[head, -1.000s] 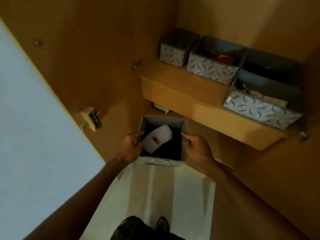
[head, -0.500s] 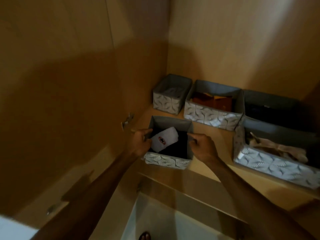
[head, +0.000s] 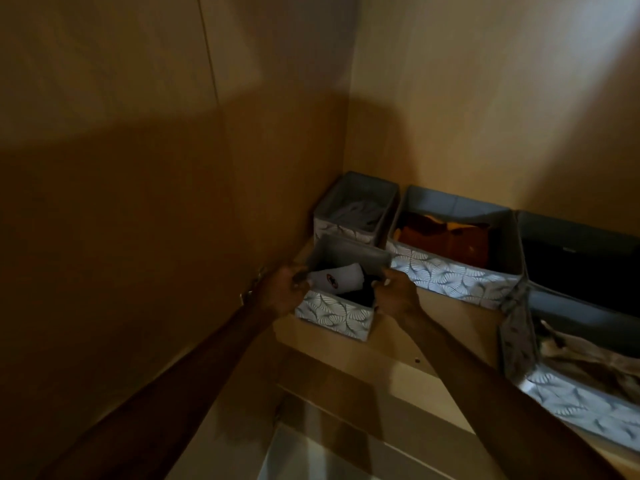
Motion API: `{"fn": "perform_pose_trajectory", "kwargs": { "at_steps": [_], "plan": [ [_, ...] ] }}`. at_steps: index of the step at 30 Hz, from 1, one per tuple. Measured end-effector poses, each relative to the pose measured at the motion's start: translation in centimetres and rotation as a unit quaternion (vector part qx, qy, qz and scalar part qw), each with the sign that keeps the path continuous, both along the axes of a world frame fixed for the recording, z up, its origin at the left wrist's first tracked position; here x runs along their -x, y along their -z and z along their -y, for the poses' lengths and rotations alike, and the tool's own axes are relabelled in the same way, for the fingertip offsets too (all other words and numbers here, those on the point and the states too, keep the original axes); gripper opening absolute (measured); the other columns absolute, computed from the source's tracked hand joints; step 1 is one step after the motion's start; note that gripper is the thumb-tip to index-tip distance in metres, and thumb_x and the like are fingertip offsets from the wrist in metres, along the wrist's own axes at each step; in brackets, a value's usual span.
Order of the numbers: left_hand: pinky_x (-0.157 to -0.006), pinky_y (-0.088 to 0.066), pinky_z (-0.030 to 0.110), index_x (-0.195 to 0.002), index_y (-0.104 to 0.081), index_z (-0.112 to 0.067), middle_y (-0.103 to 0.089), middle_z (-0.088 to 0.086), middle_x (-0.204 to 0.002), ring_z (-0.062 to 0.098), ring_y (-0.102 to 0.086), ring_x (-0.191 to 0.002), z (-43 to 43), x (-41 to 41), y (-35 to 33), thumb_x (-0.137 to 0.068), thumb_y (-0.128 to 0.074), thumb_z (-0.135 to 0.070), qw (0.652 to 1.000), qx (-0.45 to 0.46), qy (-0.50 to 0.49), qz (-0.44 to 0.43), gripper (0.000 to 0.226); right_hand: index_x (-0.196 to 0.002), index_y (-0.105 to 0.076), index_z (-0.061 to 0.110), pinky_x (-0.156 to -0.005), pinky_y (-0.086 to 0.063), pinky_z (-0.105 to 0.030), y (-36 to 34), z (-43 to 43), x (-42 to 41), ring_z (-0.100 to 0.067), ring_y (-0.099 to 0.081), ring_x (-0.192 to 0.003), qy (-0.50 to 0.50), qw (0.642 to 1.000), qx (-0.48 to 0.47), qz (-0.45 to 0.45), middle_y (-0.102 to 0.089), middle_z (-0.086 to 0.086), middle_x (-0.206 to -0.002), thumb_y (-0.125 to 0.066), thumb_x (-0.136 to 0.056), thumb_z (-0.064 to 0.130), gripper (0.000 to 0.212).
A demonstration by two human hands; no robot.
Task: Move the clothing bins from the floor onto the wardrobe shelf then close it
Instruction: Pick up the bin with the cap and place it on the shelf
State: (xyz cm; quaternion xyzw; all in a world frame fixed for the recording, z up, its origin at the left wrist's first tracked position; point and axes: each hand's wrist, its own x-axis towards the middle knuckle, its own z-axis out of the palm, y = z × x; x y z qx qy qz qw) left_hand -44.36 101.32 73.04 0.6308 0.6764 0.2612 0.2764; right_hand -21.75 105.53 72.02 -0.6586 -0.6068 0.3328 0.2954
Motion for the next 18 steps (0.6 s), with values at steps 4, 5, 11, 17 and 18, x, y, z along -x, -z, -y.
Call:
{"fn": "perform_pose_trajectory", "kwargs": {
  "at_steps": [4, 5, 11, 17, 18],
  "plan": [
    [-0.086, -0.052, 0.037, -0.116, -0.067, -0.017, -0.068, 0.006, -0.112, 0.023, -0.063, -0.102, 0.7, 0.8, 1.3, -0.095, -0.054, -0.028, 0.993, -0.085, -0.031, -0.082, 0.027, -0.092, -0.065, 0.018, -0.075, -0.058, -0.050, 0.4, -1.1, 1.2, -0.034, -0.069, -0.076, 0.012, 0.999, 0.014, -0.042, -0.069, -0.014, -0.083, -0.057, -0.084, 0.015, 0.011],
    [-0.087, -0.051, 0.035, -0.114, -0.068, -0.018, -0.068, 0.005, -0.111, 0.023, -0.063, -0.102, 0.8, 1.0, 1.5, -0.095, -0.053, -0.031, 0.991, -0.094, -0.029, -0.091, 0.028, -0.093, -0.065, 0.016, -0.076, -0.058, -0.049, 0.0, -1.4, 1.9, -0.033, -0.068, -0.078, 0.002, 0.999, 0.014, -0.051, -0.069, -0.015, -0.087, -0.057, -0.085, 0.014, 0.012],
    [-0.106, -0.041, 0.046, -0.141, -0.043, -0.029, -0.038, 0.004, -0.151, 0.028, -0.038, -0.135, 0.6, 1.0, 2.3, -0.090, -0.056, -0.035, 0.980, -0.064, -0.001, -0.190, 0.054, -0.122, -0.057, 0.016, -0.082, -0.057, -0.051, -0.3, -2.7, 4.1, -0.029, -0.064, -0.095, -0.043, 0.992, 0.044, -0.112, -0.064, -0.009, -0.106, -0.060, -0.084, 0.008, 0.039],
    [-0.108, -0.040, 0.042, -0.147, -0.037, -0.027, -0.018, 0.009, -0.160, 0.031, -0.030, -0.141, -0.2, 1.6, 2.7, -0.089, -0.059, -0.028, 0.976, -0.049, -0.008, -0.211, 0.062, -0.115, -0.058, 0.037, -0.084, -0.056, -0.055, 0.9, -4.0, 4.3, -0.028, -0.066, -0.097, -0.091, 0.983, 0.053, -0.152, -0.065, 0.007, -0.086, -0.063, -0.081, 0.007, 0.046],
    [-0.108, -0.040, 0.042, -0.146, -0.037, -0.027, -0.019, 0.009, -0.159, 0.031, -0.031, -0.140, -0.2, 1.6, 2.7, -0.089, -0.060, -0.028, 0.976, -0.051, -0.009, -0.211, 0.062, -0.118, -0.057, 0.036, -0.085, -0.055, -0.054, 0.6, -3.9, 4.3, -0.028, -0.066, -0.097, -0.095, 0.981, 0.056, -0.160, -0.064, 0.007, -0.085, -0.063, -0.082, 0.004, 0.049]
  ]
}}
